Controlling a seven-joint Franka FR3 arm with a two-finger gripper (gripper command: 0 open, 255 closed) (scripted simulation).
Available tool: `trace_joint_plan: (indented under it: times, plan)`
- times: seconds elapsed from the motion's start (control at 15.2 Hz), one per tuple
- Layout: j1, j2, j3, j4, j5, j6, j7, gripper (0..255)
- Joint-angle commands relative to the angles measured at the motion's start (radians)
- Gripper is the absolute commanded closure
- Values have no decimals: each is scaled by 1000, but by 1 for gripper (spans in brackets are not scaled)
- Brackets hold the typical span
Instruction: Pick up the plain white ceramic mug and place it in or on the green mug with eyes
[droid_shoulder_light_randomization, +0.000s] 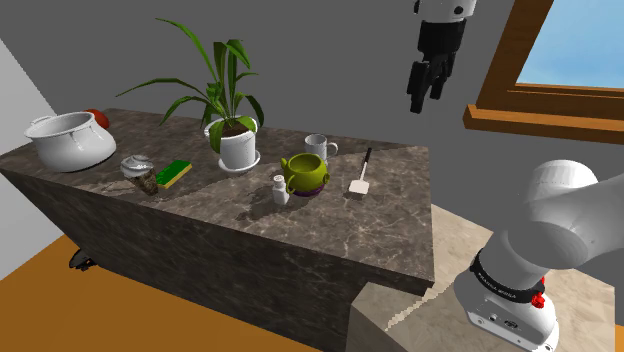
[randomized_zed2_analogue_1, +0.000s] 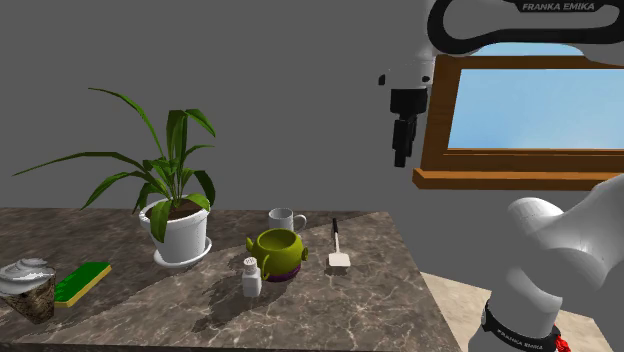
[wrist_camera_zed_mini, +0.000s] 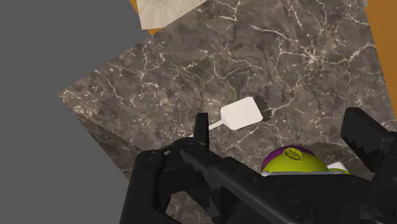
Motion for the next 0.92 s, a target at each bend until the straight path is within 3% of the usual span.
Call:
trace_joint_plan:
  times: [0.0, 0.86]
  plan:
    - [0, 0, 0, 0, 0, 0, 0, 0]
    - [19, 400, 7, 39, 20, 400, 38, 0]
